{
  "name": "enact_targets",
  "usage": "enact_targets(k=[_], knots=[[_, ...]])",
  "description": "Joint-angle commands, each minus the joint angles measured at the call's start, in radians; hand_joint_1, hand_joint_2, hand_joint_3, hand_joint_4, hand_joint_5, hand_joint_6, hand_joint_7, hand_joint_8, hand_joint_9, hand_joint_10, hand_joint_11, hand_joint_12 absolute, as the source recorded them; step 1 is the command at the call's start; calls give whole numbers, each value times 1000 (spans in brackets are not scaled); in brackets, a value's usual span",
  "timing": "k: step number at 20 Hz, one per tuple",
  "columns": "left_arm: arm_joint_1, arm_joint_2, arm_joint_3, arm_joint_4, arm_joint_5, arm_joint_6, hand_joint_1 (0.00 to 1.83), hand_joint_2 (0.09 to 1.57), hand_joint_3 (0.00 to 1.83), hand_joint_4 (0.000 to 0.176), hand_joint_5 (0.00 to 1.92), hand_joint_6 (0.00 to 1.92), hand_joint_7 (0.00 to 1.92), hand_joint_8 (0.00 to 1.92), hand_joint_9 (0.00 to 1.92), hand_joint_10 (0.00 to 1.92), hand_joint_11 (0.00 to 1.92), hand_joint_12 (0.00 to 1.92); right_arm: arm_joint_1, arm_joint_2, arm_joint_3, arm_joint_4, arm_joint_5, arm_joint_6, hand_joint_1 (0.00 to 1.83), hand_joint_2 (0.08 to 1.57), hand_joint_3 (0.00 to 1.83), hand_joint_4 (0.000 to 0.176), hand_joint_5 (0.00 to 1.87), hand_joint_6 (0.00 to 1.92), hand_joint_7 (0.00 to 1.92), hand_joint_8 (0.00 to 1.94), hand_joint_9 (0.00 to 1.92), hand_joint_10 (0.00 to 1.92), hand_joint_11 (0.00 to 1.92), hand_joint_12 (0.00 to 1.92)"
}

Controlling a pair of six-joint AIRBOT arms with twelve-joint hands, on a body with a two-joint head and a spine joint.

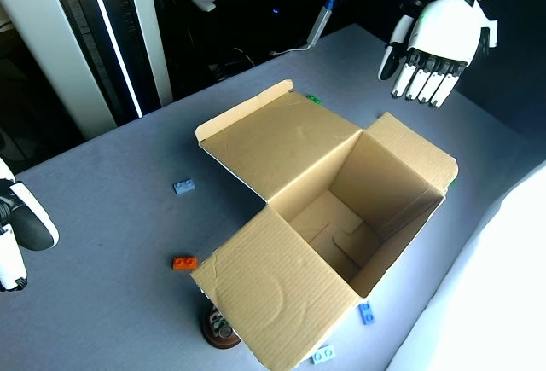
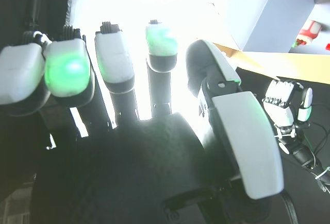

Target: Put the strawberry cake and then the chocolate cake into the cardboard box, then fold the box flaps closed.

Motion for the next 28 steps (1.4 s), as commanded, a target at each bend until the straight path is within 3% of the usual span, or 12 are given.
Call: enact_targets(k=[1, 3, 8, 9, 10, 12, 14, 17, 20, 22, 25, 28], knots=[[-6, 8, 5, -77, -4, 2, 351, 1208, 17, 44, 320, 2, 290, 0, 362, 5, 96, 728, 8, 10, 2, -27, 114, -8, 197, 1198, 28, 0, 216, 73, 228, 6, 151, 122, 0, 680], [-6, 5, 14, -67, -7, 2, 324, 1216, 14, 23, 320, 2, 269, 0, 337, 0, 84, 721, 8, 9, 2, -27, 115, -11, 151, 1211, 13, 0, 197, 35, 207, 0, 144, 83, 0, 688], [-6, 5, 7, -47, -7, 10, 245, 1210, 0, 33, 184, 0, 188, 0, 228, 0, 0, 727, 7, 9, 1, -27, 118, -13, 119, 1204, 2, 0, 164, 1, 107, 0, 108, 31, 0, 628], [-8, 5, 1, -38, -4, 11, 218, 1208, 0, 19, 144, 0, 154, 0, 188, 0, 0, 664, 7, 9, 1, -27, 119, -13, 73, 1197, 0, 0, 129, 2, 79, 1, 81, 16, 0, 500], [-9, 5, -4, -31, 2, 11, 216, 1177, 0, 11, 115, 0, 124, 1, 153, 0, 0, 606, 7, 9, 1, -27, 121, -13, 63, 1177, 0, 0, 94, 20, 74, 0, 62, 6, 0, 250], [-12, 4, -15, -21, 14, 11, 277, 1087, 0, 14, 42, 0, 72, 0, 106, 0, 0, 550, 7, 8, 1, -27, 124, -13, 89, 1136, 0, 0, 93, 16, 70, 0, 45, 1, 0, 108], [-31, 3, -27, 14, 14, 7, 450, 981, 0, 10, 5, 0, 50, 0, 82, 0, 0, 515, 7, 6, 1, -27, 125, -13, 211, 1095, 0, 0, 54, 1, 20, 0, 7, 0, 0, 57], [-29, -11, -34, 35, 25, -26, 590, 952, 0, 14, 0, 0, 21, 0, 35, 1, 0, 400, 7, 5, 1, -27, 127, -15, 371, 1023, 0, 0, 20, 2, 13, 4, 7, 3, 0, 98], [-11, -29, -34, 35, 45, -46, 743, 974, 2, 17, 0, 0, 0, 0, 3, 1, 0, 272, 6, 5, 1, -27, 127, -16, 570, 1027, 0, 0, 20, 1, 0, 0, 1, 1, 0, 0], [32, -48, -30, 9, 55, -46, 840, 947, 0, 17, 0, 0, 0, 0, 23, 4, 0, 363, 6, 4, 1, -27, 128, -16, 691, 1048, 0, 0, 19, 2, 11, 4, 1, 0, 0, 0], [101, -91, -4, -35, 65, -72, 960, 902, 0, 24, 3, 1, 0, 0, 1, 0, 0, 263, 6, 4, 1, -27, 129, -17, 907, 1016, 0, 0, 28, 6, 13, 5, 9, 4, 0, 0], [154, -136, 22, -68, 92, -77, 997, 900, 0, 22, 0, 0, 0, 0, 0, 0, 0, 205, 6, 4, 1, -27, 129, -17, 948, 1001, 0, 3, 3, 0, 25, 8, 23, 9, 3, 2]])
